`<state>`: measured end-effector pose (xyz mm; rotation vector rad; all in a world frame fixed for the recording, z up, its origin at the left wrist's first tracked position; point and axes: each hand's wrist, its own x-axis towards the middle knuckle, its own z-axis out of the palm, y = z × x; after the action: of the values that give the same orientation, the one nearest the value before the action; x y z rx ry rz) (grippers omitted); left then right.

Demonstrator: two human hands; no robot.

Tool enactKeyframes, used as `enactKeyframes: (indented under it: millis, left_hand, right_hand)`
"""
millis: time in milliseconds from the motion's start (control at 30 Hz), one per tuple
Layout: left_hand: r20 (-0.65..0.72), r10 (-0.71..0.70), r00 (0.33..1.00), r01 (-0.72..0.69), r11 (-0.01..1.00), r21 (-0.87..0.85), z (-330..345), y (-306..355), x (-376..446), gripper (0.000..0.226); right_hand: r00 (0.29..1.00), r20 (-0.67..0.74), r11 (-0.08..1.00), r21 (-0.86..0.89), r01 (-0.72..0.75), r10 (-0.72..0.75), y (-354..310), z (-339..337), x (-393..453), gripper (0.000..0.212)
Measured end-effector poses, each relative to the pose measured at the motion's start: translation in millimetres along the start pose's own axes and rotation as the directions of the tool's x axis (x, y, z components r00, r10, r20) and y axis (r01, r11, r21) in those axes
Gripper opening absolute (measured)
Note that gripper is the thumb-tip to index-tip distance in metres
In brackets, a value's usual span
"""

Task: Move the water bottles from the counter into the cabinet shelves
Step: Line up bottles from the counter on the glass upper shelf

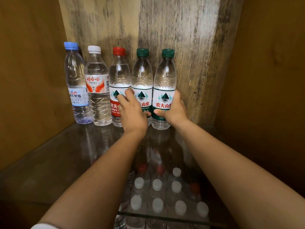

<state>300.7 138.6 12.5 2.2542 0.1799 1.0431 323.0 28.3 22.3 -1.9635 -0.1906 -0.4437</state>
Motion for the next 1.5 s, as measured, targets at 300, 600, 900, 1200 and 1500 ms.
enactKeyframes:
  millis: [300, 600, 900, 1200, 1500]
  left_hand:
    - [0.210, -0.020, 0.978, 0.053, 0.987, -0.152, -12.3, -2.6, -1.4, 0.073]
    - [0.555, 0.162, 0.816, -0.037, 0.973, -0.229, -57.1, 13.9, -33.2, 0.014]
    - [0.526, 0.534, 0.662, -0.355, 0.842, -0.407, -110.5, 51.2, -117.5, 0.004]
    - [0.563, 0.707, 0.428, -0.474, 0.706, -0.525, -96.3, 73.8, -225.2, 0.011]
    - [0.769, 0.617, 0.170, -0.037, 0.783, -0.620, 17.4, 126.4, -346.1, 0.009]
  right_hand:
    - [0.992, -0.017, 0.980, -0.152, -0.126, 0.125, -17.4, 5.3, -6.7, 0.104]
    - [0.971, 0.145, 0.962, -0.223, -0.156, 0.191, -24.3, -14.9, -50.1, 0.075]
    - [0.969, 0.240, 0.998, 0.002, 0.059, -0.057, -20.7, -105.3, -172.6, 0.017]
    - [0.976, 0.163, 0.989, -0.022, 0.147, -0.142, 31.1, -208.6, -284.0, 0.013]
    - [0.981, 0.017, 0.962, -0.200, -0.187, 0.194, 177.3, -300.2, -341.2, 0.015]
